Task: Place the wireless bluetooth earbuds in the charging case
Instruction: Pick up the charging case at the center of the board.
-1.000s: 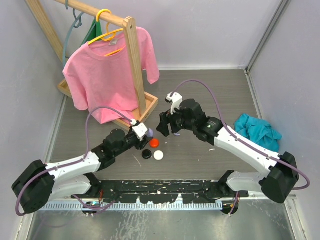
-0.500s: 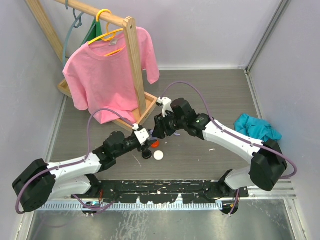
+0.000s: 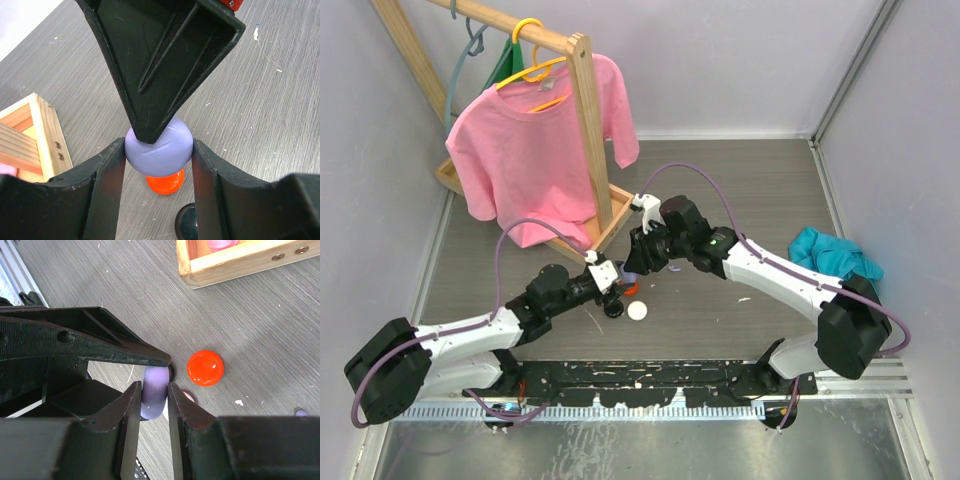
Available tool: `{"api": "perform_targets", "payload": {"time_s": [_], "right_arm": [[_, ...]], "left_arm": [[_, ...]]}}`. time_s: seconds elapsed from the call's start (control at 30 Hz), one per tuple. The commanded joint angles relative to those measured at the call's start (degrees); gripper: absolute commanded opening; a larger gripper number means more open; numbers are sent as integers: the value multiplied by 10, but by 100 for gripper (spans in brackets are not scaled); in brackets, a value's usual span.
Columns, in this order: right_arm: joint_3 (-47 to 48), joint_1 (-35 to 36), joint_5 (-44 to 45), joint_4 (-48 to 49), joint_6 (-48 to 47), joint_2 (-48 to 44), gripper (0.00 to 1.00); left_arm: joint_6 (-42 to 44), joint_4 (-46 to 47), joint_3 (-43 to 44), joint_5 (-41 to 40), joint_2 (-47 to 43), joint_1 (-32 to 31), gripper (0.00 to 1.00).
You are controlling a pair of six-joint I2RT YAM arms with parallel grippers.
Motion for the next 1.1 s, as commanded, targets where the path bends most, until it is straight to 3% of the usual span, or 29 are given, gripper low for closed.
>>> {"api": "perform_targets", "payload": {"time_s": [0.0, 0.13, 0.33, 0.83, 1.07], "right_arm": [[15, 4, -26, 37, 10, -9, 29], [12, 4, -32, 37, 12, -10, 23], [18, 4, -42, 36, 20, -1, 38], [28, 4, -24, 17, 22, 13, 40], [24, 4, -28, 19, 18, -1, 22]], "left_arm": [[6, 52, 1, 8, -16, -4, 37], [5, 52, -1, 6, -20, -4, 40], [8, 51, -2, 0, -22, -7, 39], [14, 52, -3, -5, -27, -14, 39], [13, 50, -3, -2, -27, -14, 41]]}}
